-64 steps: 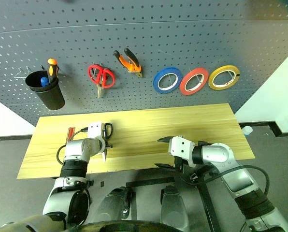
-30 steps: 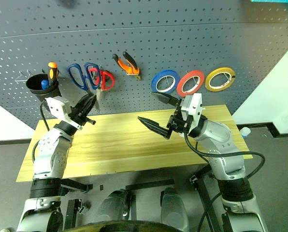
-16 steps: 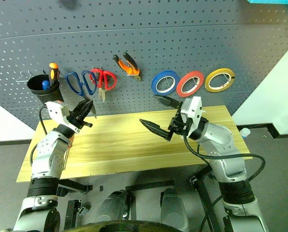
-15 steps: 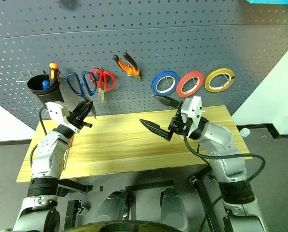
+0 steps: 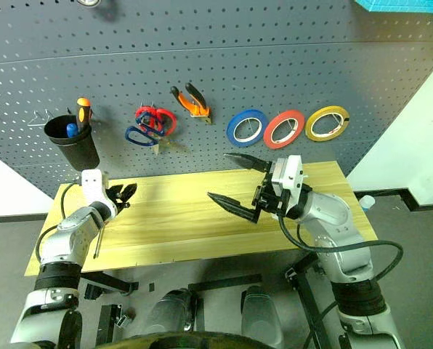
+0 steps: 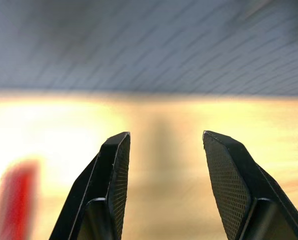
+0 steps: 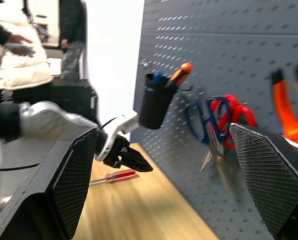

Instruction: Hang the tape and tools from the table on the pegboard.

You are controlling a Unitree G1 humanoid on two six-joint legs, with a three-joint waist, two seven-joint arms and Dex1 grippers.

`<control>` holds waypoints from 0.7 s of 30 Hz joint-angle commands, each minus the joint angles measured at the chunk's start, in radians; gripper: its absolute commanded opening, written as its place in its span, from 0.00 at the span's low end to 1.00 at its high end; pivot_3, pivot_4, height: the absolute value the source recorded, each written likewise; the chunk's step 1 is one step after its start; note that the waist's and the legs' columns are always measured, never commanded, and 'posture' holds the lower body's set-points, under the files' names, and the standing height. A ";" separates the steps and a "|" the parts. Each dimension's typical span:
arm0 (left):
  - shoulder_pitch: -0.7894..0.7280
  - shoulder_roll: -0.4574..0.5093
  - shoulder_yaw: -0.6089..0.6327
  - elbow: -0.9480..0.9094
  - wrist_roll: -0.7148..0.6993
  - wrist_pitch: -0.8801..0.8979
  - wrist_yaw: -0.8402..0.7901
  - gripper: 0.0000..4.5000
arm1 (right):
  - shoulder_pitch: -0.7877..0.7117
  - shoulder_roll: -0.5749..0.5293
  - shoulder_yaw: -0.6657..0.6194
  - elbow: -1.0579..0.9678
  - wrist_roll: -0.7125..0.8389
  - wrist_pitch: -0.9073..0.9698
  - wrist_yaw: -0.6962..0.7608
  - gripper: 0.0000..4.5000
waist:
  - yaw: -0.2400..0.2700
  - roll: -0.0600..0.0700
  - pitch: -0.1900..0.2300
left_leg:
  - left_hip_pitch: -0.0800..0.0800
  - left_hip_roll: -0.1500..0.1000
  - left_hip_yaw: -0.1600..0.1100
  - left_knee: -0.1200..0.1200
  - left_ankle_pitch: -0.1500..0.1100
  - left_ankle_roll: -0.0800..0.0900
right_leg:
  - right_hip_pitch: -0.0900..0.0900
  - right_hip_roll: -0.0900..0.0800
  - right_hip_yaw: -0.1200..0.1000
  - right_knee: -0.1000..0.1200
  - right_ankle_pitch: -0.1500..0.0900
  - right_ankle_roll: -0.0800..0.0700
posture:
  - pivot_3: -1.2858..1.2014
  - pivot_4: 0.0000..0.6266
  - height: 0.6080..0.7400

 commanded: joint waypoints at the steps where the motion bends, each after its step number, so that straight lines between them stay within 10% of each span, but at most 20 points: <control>1: -0.074 0.052 0.088 0.110 -0.001 0.119 0.114 0.73 | -0.005 -0.024 0.020 -0.006 -0.063 -0.051 0.020 0.99 | -0.001 0.000 0.000 | 0.000 0.000 0.000 0.000 0.000 0.000 | 0.000 0.000 0.000 0.000 0.000 0.000 | 0.49 0.13 1.00; 4: -0.142 0.099 0.092 0.248 0.031 0.173 0.161 0.93 | -0.003 -0.065 0.065 0.051 -0.180 -0.092 0.025 0.99 | 0.003 -0.002 -0.001 | 0.000 0.000 0.000 0.000 0.000 0.000 | 0.000 0.000 0.000 0.000 0.000 0.000 | 0.49 0.14 1.00; 21: -0.388 0.176 0.021 0.763 0.147 0.033 0.041 0.93 | 0.075 -0.129 0.097 0.112 -0.301 -0.207 0.055 0.99 | 0.002 -0.003 -0.001 | 0.000 0.000 0.000 -0.001 0.000 0.000 | 0.000 0.000 0.000 0.000 0.000 0.001 | 0.48 0.16 1.00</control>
